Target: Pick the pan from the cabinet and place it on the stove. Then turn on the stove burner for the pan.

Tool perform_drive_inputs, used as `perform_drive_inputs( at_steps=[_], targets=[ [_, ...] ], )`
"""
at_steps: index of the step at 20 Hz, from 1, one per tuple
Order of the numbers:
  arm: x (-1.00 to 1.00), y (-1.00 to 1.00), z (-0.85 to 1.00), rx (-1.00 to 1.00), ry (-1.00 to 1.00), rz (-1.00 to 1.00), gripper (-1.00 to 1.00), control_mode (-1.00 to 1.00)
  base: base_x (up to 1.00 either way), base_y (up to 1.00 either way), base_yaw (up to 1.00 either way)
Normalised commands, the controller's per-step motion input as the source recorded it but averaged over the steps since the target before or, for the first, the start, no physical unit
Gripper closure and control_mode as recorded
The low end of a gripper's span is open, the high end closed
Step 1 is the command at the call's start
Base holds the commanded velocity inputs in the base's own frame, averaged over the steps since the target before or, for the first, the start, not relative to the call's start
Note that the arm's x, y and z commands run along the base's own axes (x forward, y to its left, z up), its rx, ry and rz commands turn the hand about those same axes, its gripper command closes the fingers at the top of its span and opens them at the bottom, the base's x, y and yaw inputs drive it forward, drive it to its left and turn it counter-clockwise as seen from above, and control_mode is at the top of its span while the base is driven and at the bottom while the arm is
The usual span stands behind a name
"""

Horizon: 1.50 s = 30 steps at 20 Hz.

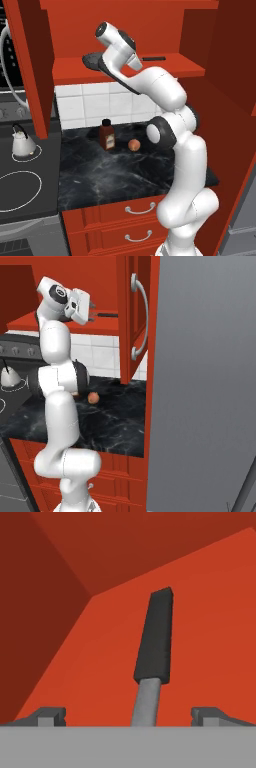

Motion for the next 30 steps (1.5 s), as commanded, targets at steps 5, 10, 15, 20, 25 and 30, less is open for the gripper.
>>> perform_drive_inputs(
  at_steps=[5, 10, 15, 20, 25, 30],
  targets=[
    [0.20, 0.00, -0.16, 0.00, 0.00, 0.00, -1.00, -1.00, 0.00, 0.00, 0.00],
    [0.15, 0.00, -0.20, 0.00, 0.00, 0.00, -1.00, -1.00, 0.00, 0.00, 0.00],
    [0.06, 0.00, -0.29, 0.00, 0.00, 0.00, -1.00, -1.00, 0.00, 0.00, 0.00],
    [0.05, 0.00, -0.33, 0.00, 0.00, 0.00, 1.00, -1.00, 0.00, 0.00, 0.00],
    [0.02, 0.00, -0.25, 0.00, 0.00, 0.00, 1.00, -1.00, 0.00, 0.00, 0.00],
    [0.00, 0.00, -0.14, 0.00, 0.00, 0.00, 1.00, -1.00, 0.00, 0.00, 0.00]
  ],
)
